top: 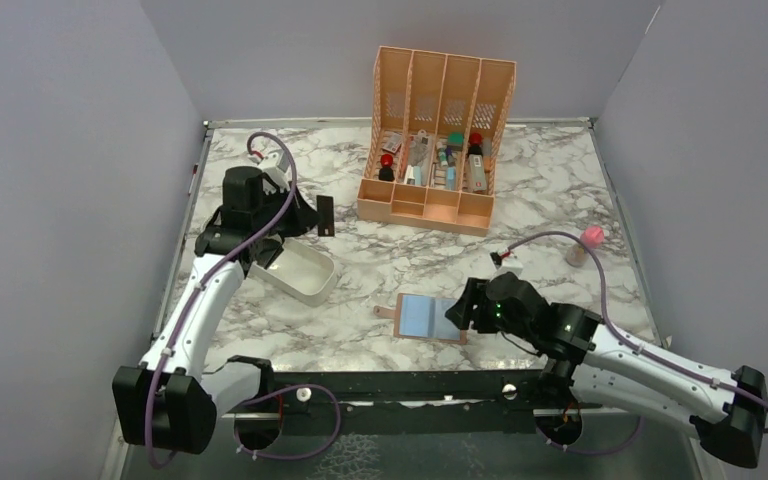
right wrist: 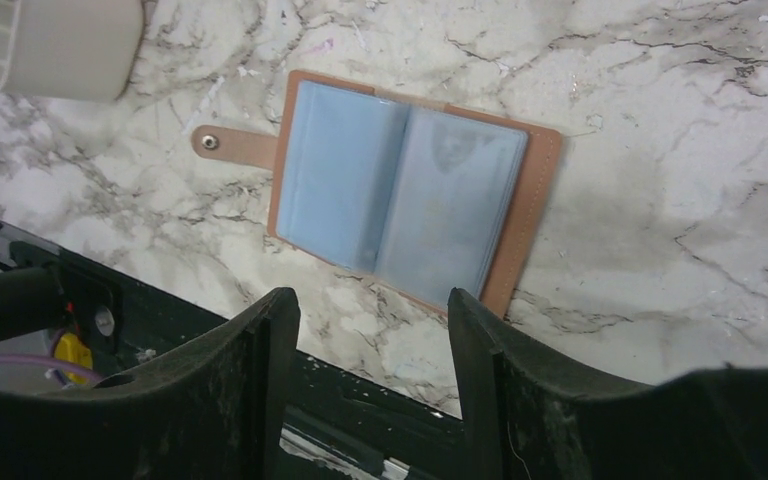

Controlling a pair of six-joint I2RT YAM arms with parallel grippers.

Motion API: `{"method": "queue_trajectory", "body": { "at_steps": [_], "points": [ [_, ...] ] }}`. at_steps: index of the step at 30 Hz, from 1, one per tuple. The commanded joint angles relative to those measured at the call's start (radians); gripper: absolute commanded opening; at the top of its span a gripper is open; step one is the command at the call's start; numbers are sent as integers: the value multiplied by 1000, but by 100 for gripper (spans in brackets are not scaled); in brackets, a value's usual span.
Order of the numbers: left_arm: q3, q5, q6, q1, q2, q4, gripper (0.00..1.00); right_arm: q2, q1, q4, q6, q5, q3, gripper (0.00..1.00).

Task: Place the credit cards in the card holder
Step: Insert the credit card into the card holder.

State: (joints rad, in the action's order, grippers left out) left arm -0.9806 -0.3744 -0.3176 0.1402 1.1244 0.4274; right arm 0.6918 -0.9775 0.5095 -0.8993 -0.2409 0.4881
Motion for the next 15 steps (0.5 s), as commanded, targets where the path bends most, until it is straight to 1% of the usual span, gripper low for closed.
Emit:
{"method": "queue_trajectory", "body": {
  "at_steps": [1,3,6,7,12,15],
  "points": [
    [141,-213,-236,19,-71,-163,0,88,3,-9,22,-1,49,62],
    [226,-223,-315,38,-105,-245,0,154,3,-20,38,-19,57,62],
    [357,-174,-409,114,-155,-378,0,255,4,-61,78,-26,64,61],
    [383,-154,-427,139,-161,-397,0,283,4,-67,81,-33,67,61],
    [446,-57,-503,296,-153,-451,0,383,5,-10,62,-140,97,59],
    [502,-11,-583,367,-154,-555,0,420,17,-14,71,-155,100,53]
  ]
}}
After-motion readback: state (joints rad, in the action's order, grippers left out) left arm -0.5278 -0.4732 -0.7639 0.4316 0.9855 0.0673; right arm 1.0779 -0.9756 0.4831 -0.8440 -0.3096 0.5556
